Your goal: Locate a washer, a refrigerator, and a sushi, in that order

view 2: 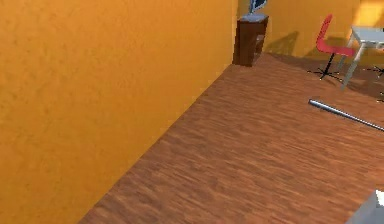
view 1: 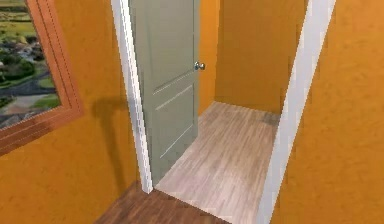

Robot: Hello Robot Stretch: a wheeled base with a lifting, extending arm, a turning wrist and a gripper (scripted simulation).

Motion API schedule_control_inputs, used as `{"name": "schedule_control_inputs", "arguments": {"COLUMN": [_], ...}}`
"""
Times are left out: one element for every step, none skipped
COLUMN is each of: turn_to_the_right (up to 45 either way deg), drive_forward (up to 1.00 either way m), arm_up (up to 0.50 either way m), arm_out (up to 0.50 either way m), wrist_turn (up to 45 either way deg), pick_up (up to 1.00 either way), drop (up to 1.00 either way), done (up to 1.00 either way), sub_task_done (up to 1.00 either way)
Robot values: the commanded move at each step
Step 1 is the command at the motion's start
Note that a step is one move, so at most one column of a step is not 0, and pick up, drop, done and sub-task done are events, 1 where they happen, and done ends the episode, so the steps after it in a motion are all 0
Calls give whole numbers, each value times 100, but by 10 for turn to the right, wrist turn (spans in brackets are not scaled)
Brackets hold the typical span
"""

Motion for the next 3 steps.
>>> {"name": "schedule_control_inputs", "arguments": {"turn_to_the_right": [0, 300, 0], "drive_forward": [100, 0, 15], "arm_up": [0, 0, 0], "arm_out": [0, 0, 0], "wrist_turn": [0, 0, 0], "pick_up": [0, 0, 0], "drop": [0, 0, 0], "done": [0, 0, 0], "sub_task_done": [0, 0, 0]}}
